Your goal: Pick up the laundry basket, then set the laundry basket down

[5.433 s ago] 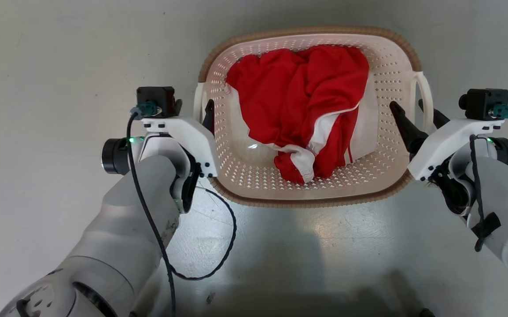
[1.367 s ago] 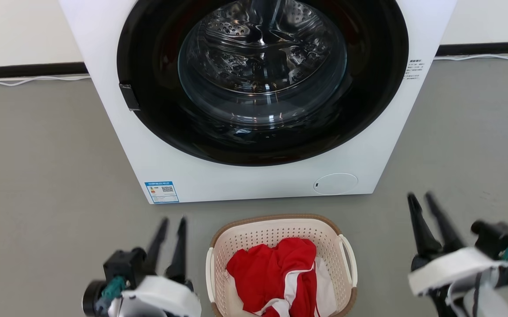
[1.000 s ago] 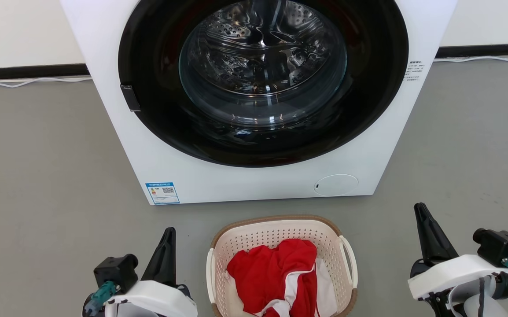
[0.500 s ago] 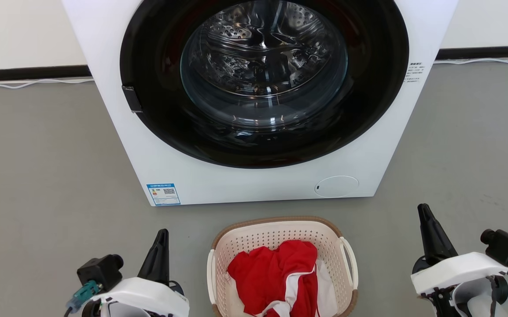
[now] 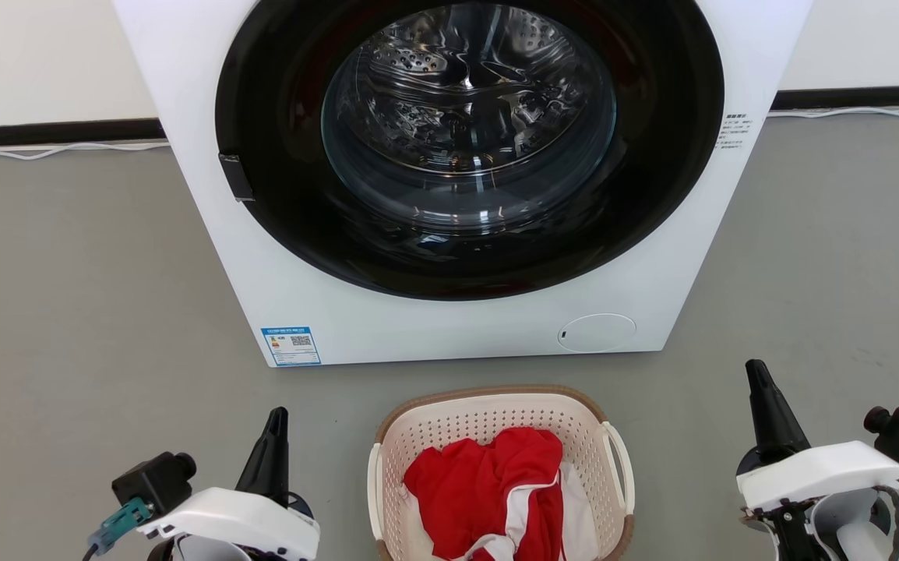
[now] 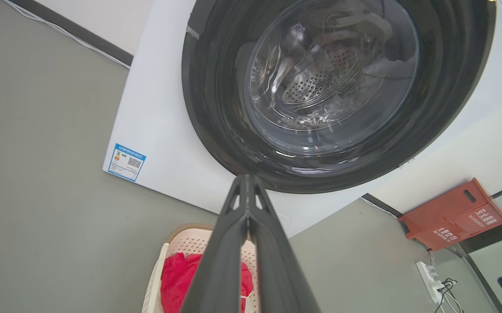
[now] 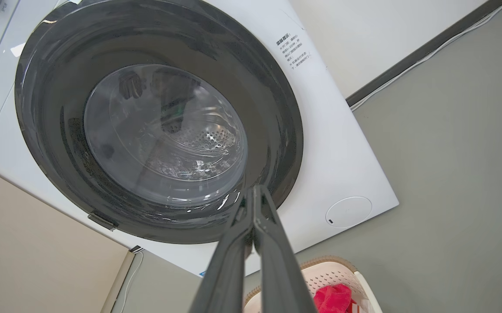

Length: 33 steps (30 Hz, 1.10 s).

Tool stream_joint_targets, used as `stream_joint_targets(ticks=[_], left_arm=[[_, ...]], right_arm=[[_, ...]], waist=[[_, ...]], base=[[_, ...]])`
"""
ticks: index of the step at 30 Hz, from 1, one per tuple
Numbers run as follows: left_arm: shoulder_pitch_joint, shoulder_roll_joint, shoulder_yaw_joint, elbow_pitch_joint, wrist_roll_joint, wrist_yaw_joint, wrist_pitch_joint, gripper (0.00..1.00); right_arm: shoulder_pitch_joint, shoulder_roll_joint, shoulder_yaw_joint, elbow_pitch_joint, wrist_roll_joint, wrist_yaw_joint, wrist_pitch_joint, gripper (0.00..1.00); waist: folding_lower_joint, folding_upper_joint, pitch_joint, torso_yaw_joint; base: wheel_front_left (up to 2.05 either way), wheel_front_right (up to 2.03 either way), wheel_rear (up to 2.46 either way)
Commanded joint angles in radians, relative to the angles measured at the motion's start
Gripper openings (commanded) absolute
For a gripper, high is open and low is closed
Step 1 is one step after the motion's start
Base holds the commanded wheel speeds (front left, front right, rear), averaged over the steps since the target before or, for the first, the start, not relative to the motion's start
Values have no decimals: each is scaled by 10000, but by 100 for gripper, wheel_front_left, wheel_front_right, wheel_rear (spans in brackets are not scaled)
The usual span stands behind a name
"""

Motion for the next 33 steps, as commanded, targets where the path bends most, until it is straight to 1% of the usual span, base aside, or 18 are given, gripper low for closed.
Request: stream_joint_targets(ticks=[1,33], left_arm=[[-360,87,213,-297,-337,-114,58,0],[-415,116,958,-357,-3612,-484,953,0]], right_arm=[[-183,-34,-80,-314,298,24,85,0],[22,406,-696,-657,3119,42,989,0]], waist=[[-1,-1,-6,3],[-1,-1,-127,55]], base=[[0,0,0],[0,0,0]])
